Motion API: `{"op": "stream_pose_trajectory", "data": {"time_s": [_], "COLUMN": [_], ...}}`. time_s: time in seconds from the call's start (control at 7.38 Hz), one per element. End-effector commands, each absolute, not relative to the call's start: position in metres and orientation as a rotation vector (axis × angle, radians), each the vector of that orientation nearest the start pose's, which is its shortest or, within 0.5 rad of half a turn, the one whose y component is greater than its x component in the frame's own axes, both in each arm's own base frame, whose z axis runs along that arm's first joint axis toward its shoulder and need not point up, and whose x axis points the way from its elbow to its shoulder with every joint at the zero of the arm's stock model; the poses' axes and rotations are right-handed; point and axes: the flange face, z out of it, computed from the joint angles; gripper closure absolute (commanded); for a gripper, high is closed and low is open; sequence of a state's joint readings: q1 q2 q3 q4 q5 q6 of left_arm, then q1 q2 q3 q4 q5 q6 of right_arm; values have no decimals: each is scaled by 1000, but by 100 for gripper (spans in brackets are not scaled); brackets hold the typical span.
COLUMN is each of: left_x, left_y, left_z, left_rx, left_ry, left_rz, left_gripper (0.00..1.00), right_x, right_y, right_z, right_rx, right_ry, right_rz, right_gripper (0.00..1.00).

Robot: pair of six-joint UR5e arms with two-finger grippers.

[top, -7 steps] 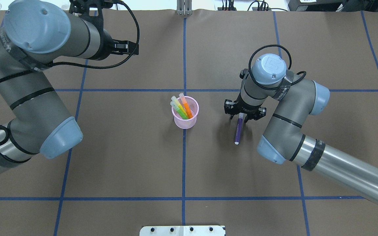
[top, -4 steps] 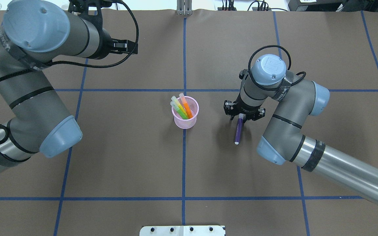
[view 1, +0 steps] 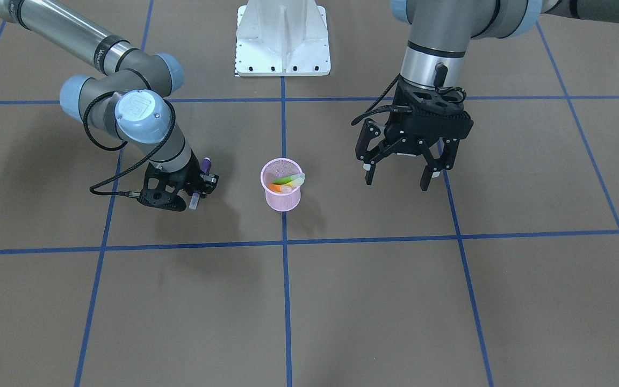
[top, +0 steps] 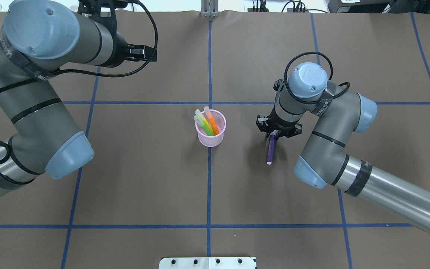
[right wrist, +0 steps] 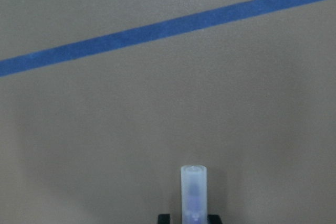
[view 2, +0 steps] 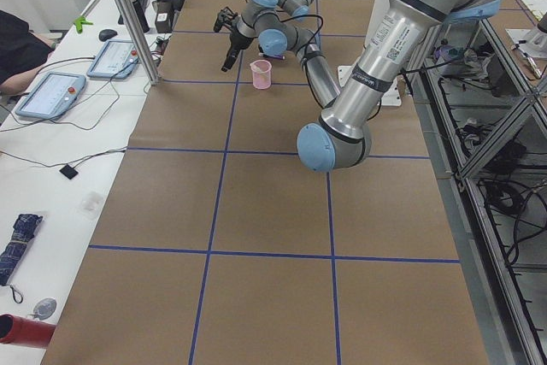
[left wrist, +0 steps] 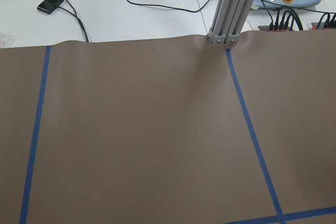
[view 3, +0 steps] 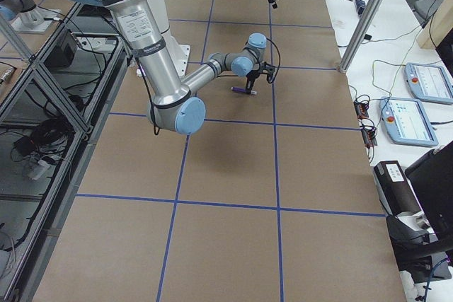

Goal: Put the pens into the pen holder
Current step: 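Close the right gripper on the purple marker's cap end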

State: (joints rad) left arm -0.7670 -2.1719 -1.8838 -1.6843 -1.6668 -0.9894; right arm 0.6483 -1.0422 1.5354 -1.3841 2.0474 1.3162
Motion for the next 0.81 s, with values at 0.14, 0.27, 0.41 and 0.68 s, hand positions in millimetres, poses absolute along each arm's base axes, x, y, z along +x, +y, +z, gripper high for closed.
{"op": "stream_pose_trajectory", "data": {"time_s": [0.14, 0.27, 0.41, 0.68], "left_x": [357, 357, 358, 358], "left_y": [-518, -518, -517, -517], "left_z": [169, 169, 168, 168], "left_rx": [572, 573, 574, 574], "left_ry": [856, 857, 859, 859], "left_rz": [-121, -121, -119, -119], "left_gripper": [0, 0, 0, 0], "right_x": [-500, -502, -503, -506], "right_y": [-488, -486, -486, -484], "right_z": [350, 352, 353, 356], "right_rx": [-126, -128, -132, -137], "right_ry": [-799, -794, -791, -784], "right_rz": [207, 206, 206, 203], "right_gripper": [58, 58, 58, 58]}}
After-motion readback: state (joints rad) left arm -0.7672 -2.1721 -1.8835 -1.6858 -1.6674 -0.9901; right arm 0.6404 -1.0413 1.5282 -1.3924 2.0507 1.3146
